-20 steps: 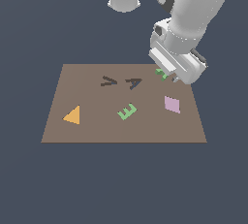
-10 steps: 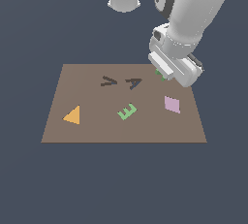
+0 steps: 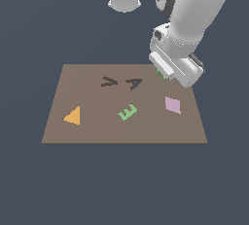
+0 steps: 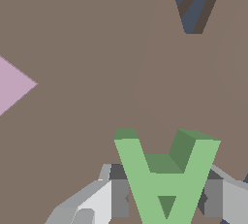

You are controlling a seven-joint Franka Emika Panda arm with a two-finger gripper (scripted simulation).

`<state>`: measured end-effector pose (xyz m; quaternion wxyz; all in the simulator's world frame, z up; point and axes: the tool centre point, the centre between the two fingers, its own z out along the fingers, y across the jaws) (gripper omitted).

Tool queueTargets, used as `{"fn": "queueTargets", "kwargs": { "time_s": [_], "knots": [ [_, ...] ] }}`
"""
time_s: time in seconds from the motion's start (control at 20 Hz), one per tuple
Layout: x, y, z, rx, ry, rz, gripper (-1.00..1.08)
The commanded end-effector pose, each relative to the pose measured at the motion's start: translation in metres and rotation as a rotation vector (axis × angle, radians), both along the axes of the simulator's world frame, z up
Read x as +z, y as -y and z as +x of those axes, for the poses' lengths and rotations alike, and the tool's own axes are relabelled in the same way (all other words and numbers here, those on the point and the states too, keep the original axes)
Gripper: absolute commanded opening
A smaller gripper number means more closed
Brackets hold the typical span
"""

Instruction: Insert a designated object into the corresponding slot on a board.

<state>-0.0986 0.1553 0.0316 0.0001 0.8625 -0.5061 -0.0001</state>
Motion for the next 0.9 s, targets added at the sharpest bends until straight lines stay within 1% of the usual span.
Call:
{"fn": "queueTargets", "kwargs": {
  "time_s": [0.0,0.2,0.4,0.6,0.85],
  "knots": [
    [0.003,0.000,0.000,0.000,0.001,0.000,-1.00],
    [0.002,0.001,0.001,-0.001,0.000,0.000,-1.00],
    [0.003,0.014,0.004,-0.006,0.000,0.000,-1.00],
    [0.004,0.040,0.012,-0.016,0.001,0.000,-1.00],
    [0.007,0.083,0.024,-0.033,0.001,0.001,-1.00]
  ]
}}
